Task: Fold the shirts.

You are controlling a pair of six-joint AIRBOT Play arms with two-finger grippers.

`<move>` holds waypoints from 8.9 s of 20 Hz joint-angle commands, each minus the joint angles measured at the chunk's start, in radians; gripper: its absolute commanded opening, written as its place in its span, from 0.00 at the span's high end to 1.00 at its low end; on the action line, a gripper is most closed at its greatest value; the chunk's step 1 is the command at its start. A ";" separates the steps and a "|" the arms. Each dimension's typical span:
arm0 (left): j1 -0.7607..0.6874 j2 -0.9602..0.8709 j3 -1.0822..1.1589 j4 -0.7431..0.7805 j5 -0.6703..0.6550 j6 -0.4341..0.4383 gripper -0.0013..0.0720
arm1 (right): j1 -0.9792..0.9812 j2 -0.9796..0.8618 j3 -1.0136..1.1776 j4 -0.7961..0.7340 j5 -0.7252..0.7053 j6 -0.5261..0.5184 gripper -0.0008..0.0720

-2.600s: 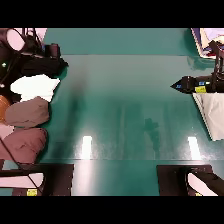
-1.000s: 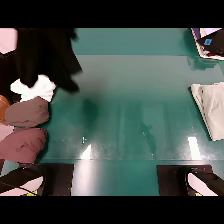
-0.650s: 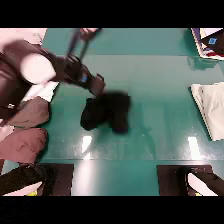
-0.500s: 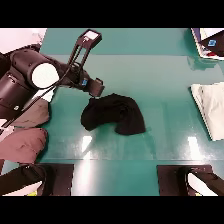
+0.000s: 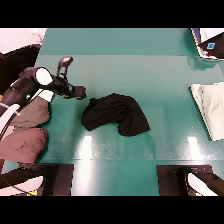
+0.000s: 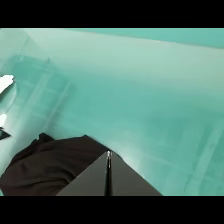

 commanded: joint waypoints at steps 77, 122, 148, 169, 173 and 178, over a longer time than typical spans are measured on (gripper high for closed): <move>0.225 -0.211 0.444 -0.072 -0.262 0.182 0.36 | -0.106 -0.553 0.114 -0.210 0.237 0.049 0.48; 0.237 0.450 0.243 0.003 -0.140 0.140 0.94 | -0.093 0.140 -0.544 -0.002 0.023 0.037 0.96; 0.237 0.083 0.276 -0.042 -0.296 0.072 0.94 | -0.127 -0.348 0.071 -0.299 0.339 0.091 0.96; 0.235 -0.368 0.536 -0.046 -0.220 0.168 0.95 | -0.087 -0.683 0.137 -0.352 0.052 0.060 0.96; 0.235 -0.369 0.391 -0.035 -0.156 0.168 0.94 | -0.087 -0.628 -0.055 -0.304 -0.031 0.059 0.96; 0.235 -0.366 0.330 -0.032 -0.160 0.152 0.49 | -0.087 -0.621 -0.137 -0.170 -0.046 0.052 0.86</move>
